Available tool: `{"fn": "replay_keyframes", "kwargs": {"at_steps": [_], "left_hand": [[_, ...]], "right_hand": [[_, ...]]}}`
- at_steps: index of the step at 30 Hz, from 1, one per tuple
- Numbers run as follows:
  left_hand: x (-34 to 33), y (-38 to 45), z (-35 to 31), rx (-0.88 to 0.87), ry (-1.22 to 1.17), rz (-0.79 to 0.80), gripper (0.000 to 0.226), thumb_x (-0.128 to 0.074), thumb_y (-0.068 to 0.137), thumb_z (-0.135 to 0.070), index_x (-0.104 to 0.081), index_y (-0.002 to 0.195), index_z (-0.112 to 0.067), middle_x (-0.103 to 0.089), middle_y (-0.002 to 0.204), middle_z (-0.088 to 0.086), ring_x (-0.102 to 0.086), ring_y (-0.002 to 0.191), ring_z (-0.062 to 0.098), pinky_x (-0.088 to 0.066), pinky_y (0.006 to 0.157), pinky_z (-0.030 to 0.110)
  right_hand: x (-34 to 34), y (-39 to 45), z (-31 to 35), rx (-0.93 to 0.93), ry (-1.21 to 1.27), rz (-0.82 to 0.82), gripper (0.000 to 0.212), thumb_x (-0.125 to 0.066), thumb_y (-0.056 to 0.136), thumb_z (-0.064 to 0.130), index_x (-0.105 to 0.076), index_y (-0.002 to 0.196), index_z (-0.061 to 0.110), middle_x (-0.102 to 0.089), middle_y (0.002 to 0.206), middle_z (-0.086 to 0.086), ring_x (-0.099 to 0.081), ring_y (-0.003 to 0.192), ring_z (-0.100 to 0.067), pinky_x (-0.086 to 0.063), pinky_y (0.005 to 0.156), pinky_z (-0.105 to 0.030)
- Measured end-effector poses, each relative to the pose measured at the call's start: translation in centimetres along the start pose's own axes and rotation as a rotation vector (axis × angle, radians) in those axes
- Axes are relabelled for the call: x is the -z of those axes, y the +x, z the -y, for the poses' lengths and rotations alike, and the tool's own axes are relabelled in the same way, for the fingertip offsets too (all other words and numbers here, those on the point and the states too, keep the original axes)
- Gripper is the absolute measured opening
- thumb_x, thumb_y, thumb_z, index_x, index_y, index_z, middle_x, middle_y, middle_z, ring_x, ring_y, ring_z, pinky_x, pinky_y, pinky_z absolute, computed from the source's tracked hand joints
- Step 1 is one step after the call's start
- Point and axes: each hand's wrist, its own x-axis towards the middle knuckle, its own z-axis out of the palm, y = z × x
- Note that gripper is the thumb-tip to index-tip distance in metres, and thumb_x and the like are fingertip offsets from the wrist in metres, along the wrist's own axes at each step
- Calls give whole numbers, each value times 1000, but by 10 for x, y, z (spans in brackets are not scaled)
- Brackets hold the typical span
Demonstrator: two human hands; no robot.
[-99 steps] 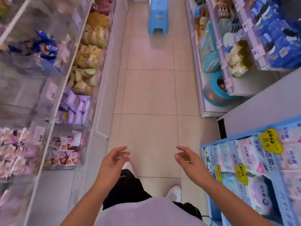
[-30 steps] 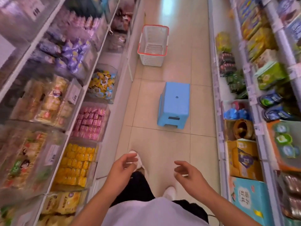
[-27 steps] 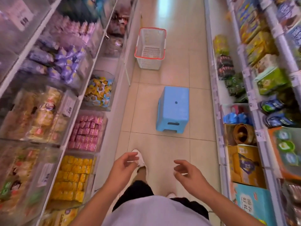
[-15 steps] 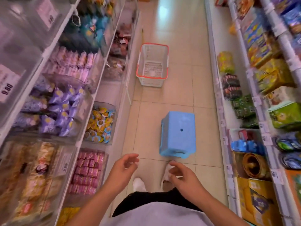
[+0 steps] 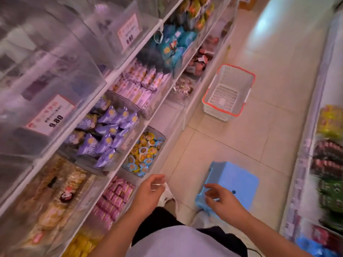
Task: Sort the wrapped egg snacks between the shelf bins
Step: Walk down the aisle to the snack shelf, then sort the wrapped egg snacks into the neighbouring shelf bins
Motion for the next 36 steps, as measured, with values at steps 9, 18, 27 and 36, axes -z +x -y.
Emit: {"fn": "replay_keyframes", "kwargs": {"at_steps": [9, 18, 27, 36], "left_hand": [[56, 37, 31, 53, 134, -27, 30, -66, 90, -9, -63, 113, -27, -68, 102, -10, -64, 97, 6, -50, 92, 24], [62, 82, 34, 159, 157, -117, 34, -64, 90, -17, -62, 123, -22, -69, 108, -5, -64, 94, 7, -47, 85, 17], [19, 138, 42, 332, 434, -394, 43, -56, 90, -36, -55, 133, -32, -64, 130, -2, -57, 120, 22, -36, 109, 31], [-44, 219, 125, 298, 603, -625, 43, -55, 93, -43, -53, 135, -32, -56, 134, -5, -64, 111, 20, -53, 82, 30]], "right_hand": [[-17, 87, 104, 151, -193, 161, 36, -60, 94, 23, -59, 129, 19, -71, 98, 4, -66, 92, -9, -50, 90, -25], [-1, 172, 169, 367, -611, 334, 38, -54, 93, 28, -57, 131, 21, -70, 102, 3, -64, 96, -15, -48, 87, -25], [-23, 304, 179, 946, -1239, 615, 49, -45, 95, 30, -43, 143, 20, -53, 136, -10, -54, 120, -31, -47, 95, -37], [-86, 398, 140, 1332, -1401, 715, 51, -52, 90, 10, -41, 140, 15, -39, 145, -13, -51, 123, -37, -50, 93, -45]]}}
